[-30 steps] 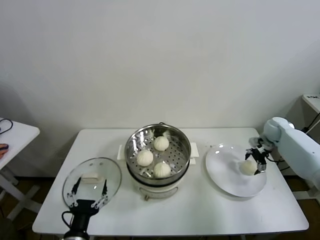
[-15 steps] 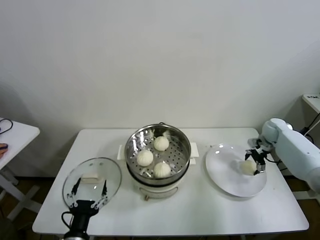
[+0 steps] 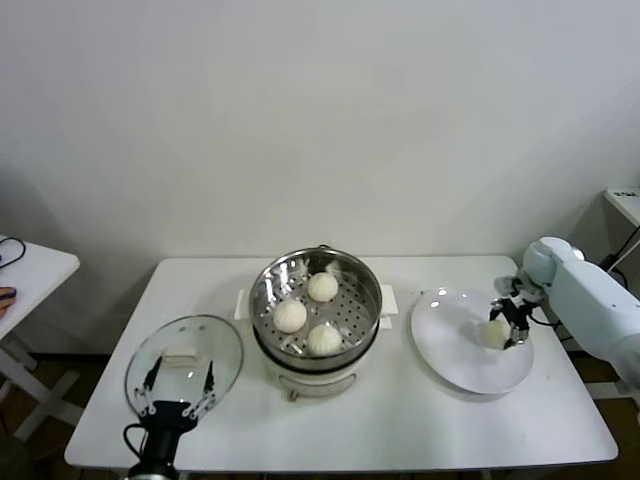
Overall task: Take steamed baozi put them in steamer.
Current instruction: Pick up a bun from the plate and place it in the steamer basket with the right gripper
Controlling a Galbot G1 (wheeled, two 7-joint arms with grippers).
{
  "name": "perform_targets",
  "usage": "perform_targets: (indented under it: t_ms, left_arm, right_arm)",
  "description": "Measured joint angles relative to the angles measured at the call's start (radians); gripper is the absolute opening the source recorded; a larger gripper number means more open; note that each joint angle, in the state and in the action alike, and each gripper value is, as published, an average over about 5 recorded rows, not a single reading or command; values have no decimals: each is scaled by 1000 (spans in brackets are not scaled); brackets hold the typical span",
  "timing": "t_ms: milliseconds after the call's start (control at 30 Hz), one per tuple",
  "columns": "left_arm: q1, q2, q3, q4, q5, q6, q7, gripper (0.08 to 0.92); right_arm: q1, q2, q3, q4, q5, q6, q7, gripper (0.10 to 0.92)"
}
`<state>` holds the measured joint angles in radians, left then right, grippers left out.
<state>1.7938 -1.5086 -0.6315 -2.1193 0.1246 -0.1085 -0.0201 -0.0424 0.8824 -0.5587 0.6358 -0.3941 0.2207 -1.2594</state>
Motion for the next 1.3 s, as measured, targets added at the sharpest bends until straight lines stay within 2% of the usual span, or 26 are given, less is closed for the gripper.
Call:
perform_targets:
  t_ms: [300,500,667,1067,1300]
  left_arm:
    - [-1,0,-1,0,-2,-2,0,823]
    - [-7,-2,7,0,-2,-4,0,823]
    - [-12,-5,18,-1,0,-5,0,823]
    - [-13,-1,38,-24,-6,-4,2,823]
    - [-6,12,43,-33,-15,-6,3,823]
  right_arm:
    - [40,-20,-47,24,58,-20,-4,713]
    - [140,-24,-167,68,177,-56,-5,712]
    - [281,-7,-325,108,354,-113,5,712]
    - [648,100,-750,236,895,-292,67,715]
    - [750,167,-907,331,1122,-371,118,715]
